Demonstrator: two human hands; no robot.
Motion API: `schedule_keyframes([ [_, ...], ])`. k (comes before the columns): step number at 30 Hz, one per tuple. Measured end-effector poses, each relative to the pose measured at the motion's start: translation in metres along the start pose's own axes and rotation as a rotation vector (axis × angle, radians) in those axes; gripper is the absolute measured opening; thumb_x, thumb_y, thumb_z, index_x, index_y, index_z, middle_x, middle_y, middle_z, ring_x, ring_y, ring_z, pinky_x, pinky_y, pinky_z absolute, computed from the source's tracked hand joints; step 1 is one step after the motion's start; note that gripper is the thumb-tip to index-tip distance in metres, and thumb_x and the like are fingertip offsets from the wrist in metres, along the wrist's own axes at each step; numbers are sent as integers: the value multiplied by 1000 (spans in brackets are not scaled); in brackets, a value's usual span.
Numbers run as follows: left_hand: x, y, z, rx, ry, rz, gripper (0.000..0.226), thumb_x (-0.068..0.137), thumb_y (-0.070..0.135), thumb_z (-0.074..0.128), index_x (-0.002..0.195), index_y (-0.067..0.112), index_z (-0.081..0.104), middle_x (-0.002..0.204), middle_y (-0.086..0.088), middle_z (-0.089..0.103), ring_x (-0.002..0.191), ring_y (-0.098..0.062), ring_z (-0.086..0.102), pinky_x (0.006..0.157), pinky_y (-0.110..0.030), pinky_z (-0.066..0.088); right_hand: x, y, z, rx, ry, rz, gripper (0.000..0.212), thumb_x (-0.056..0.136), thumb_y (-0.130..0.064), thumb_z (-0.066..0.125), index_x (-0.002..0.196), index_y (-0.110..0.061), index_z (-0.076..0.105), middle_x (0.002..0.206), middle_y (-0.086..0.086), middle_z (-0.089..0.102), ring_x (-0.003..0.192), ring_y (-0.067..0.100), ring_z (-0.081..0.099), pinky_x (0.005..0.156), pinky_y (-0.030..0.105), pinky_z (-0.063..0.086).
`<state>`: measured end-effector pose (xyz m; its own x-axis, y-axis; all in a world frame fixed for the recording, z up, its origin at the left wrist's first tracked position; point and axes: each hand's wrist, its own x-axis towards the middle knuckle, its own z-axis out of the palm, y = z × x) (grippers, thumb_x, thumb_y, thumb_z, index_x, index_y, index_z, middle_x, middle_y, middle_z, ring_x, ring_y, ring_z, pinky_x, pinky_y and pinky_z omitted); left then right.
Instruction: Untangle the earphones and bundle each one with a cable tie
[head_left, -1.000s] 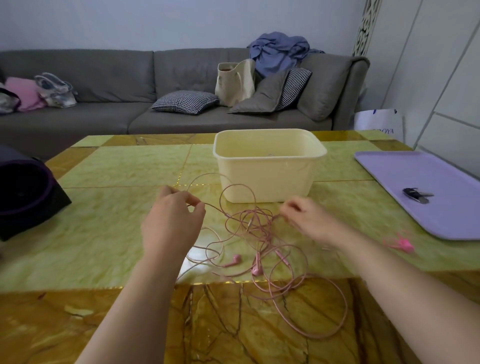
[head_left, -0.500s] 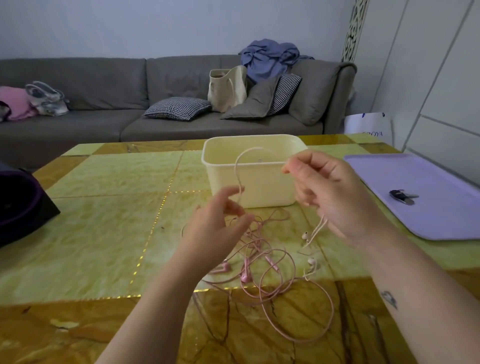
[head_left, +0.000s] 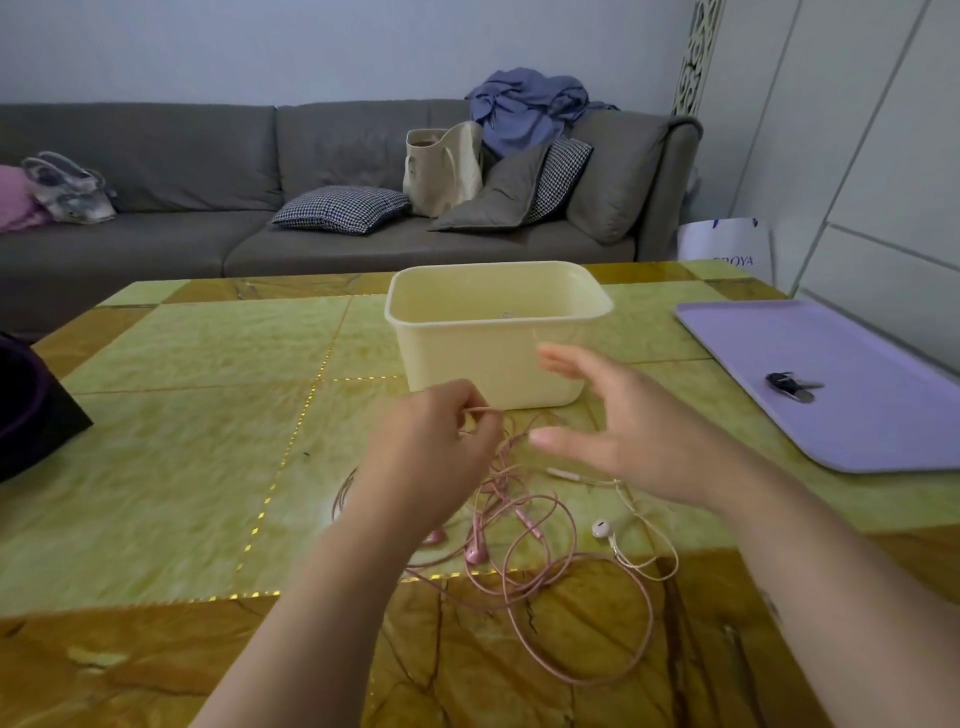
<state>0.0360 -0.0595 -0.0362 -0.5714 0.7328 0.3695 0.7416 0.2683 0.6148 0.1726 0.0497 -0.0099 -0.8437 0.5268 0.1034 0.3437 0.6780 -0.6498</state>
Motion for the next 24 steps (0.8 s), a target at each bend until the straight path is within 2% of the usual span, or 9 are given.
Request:
schedule_keyframes([
  [3, -2, 6, 5, -44, -8, 54, 11, 84, 26, 58, 74, 25, 60, 56, 10, 50, 52, -7, 45, 48, -23, 31, -2, -14, 11, 134, -114, -59, 72, 82, -38, 69, 144, -36, 32, 126, -19, 55, 108, -6, 55, 99, 21, 44],
  [6, -2, 2, 1, -112, -16, 102, 10, 82, 23, 60, 73, 24, 61, 48, 11, 43, 50, -5, 41, 47, -19, 28, -2, -8, 6, 96, -93, -34, 37, 89, -37, 60, 125, -30, 56, 73, -26, 64, 63, -8, 57, 65, 10, 45],
  [8, -1, -2, -4, -132, -28, 104, 11, 85, 25, 60, 74, 23, 60, 48, 10, 40, 50, -6, 39, 49, -19, 29, -1, 2, -1, 87, 15, -18, 20, 94, -37, 52, 100, -29, 68, 60, -23, 63, 58, -2, 58, 73, 23, 52],
  [11, 4, -12, -9, -149, 20, 21, 13, 88, 25, 60, 77, 19, 61, 50, 7, 37, 46, -8, 33, 47, -20, 28, 9, 31, -8, 103, 340, 57, 23, 96, -35, 49, 84, -31, 68, 79, 13, 71, 76, 37, 64, 76, 42, 53],
  [13, 7, -19, -13, -170, 102, -61, 12, 89, 27, 61, 78, 21, 62, 51, 7, 37, 44, -7, 33, 44, -18, 29, 14, 52, -8, 50, 479, 148, 26, 97, -29, 48, 89, -20, 70, 66, 14, 62, 57, 28, 53, 55, 31, 42],
  [16, 8, -26, -18, -208, 193, -149, 11, 90, 31, 60, 84, 23, 64, 56, 4, 41, 45, -6, 33, 47, -22, 31, 17, 80, -3, -49, 484, 320, 29, 99, -27, 45, 93, -15, 70, 70, 9, 65, 54, 22, 49, 52, 29, 37],
  [18, 8, -27, -21, -244, 209, -168, 10, 90, 30, 60, 84, 24, 64, 58, 2, 40, 46, -7, 32, 47, -23, 31, 18, 85, 3, -130, 385, 394, 27, 98, -29, 45, 98, -19, 70, 85, 6, 70, 64, 22, 59, 64, 33, 48],
  [21, 8, -20, -22, -340, 151, -110, 11, 89, 26, 62, 79, 23, 63, 53, 6, 34, 42, -5, 30, 42, -14, 26, 17, 67, 14, -271, 278, 269, 38, 91, -31, 58, 127, -23, 57, 130, -1, 57, 120, 19, 51, 105, 41, 39],
  [24, 3, -8, -18, -414, -11, -20, 10, 88, 25, 64, 78, 22, 65, 55, 3, 33, 47, -5, 29, 45, -16, 26, 9, 25, 23, -70, 186, -34, 65, 84, -32, 69, 142, -26, 39, 132, -19, 41, 128, -1, 33, 108, 17, 23],
])
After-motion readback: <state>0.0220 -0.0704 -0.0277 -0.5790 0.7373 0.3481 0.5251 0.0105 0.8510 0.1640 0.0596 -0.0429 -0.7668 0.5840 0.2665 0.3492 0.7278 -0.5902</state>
